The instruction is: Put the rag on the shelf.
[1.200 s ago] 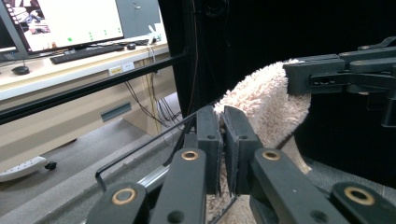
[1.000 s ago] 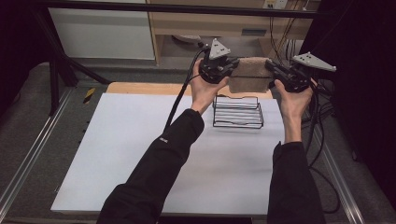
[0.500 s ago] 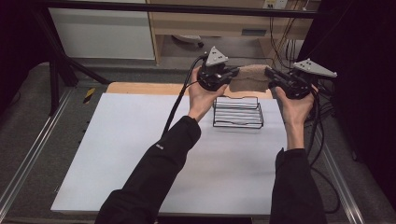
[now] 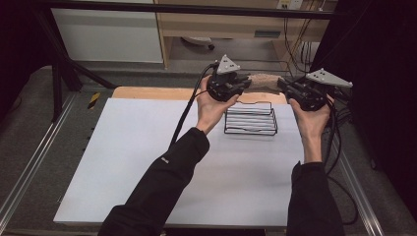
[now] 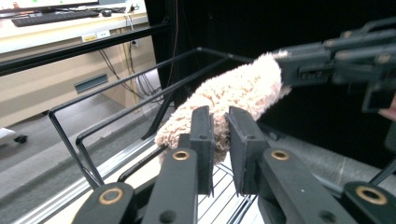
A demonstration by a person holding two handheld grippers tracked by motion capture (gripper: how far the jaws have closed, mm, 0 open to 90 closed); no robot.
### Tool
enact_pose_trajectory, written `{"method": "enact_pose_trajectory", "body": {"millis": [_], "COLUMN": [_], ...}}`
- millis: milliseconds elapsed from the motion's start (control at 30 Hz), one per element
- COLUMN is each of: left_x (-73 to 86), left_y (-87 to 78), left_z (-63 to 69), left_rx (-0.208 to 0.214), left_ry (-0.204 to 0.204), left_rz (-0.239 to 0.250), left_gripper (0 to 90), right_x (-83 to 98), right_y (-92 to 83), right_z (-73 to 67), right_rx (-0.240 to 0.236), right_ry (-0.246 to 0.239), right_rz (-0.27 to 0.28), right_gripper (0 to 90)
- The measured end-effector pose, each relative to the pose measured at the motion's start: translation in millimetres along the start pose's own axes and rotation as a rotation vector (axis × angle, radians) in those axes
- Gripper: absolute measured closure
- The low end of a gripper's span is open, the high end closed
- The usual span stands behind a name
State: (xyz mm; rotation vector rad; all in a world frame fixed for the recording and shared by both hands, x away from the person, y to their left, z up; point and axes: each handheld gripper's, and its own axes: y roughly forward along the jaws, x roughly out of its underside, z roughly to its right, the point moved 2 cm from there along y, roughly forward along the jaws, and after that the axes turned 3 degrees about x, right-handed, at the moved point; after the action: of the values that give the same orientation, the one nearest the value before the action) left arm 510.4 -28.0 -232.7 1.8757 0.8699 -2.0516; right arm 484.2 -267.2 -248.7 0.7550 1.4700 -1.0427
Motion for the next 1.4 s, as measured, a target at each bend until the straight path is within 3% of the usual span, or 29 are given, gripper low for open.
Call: {"method": "enact_pose_trajectory", "body": {"millis": [233, 333, 400, 667, 967, 1233, 1333, 1400], "left_x": [-18.5, -17.9, -13.0, 4.3, 11.7, 15.9, 18.2, 19.7], "left_y": [-1.2, 2.5, 6.9, 12.3, 18.5, 22.3, 23.6, 23.8], "left_z": [-6.5, -7.5, -5.2, -2.1, -4.2, -3.6, -3.9, -3.9], "left_rx": [-0.018, 0.006, 0.015, 0.047, 0.039, 0.025, 0.021, 0.023], "left_ry": [-0.065, -0.094, -0.081, -0.058, -0.038, -0.009, 0.0, 0.002], "left_rz": [0.03, 0.012, -0.03, -0.083, -0.119, -0.141, -0.151, -0.15], "left_gripper": [82.4, 87.1, 89.3, 89.5, 89.6, 89.7, 89.7, 89.7], "right_x": [4.8, 5.7, 6.1, 10.2, 11.4, 3.7, 1.8, 3.6], "right_y": [-0.8, -1.4, -1.2, -1.2, -4.1, -11.4, -10.8, -9.2], "right_z": [-0.7, -0.3, -0.3, 0.1, 0.2, -0.4, -2.0, -3.7], "right_rx": [-0.007, -0.009, -0.01, -0.02, -0.033, -0.046, -0.054, -0.079], "right_ry": [-0.013, -0.014, -0.016, -0.013, -0.014, -0.002, -0.002, 0.009], "right_rz": [-0.01, -0.007, -0.007, -0.01, -0.025, 0.011, 0.012, -0.007], "right_gripper": [82.8, 82.7, 82.6, 80.4, 74.2, 65.4, 67.5, 75.2]}}
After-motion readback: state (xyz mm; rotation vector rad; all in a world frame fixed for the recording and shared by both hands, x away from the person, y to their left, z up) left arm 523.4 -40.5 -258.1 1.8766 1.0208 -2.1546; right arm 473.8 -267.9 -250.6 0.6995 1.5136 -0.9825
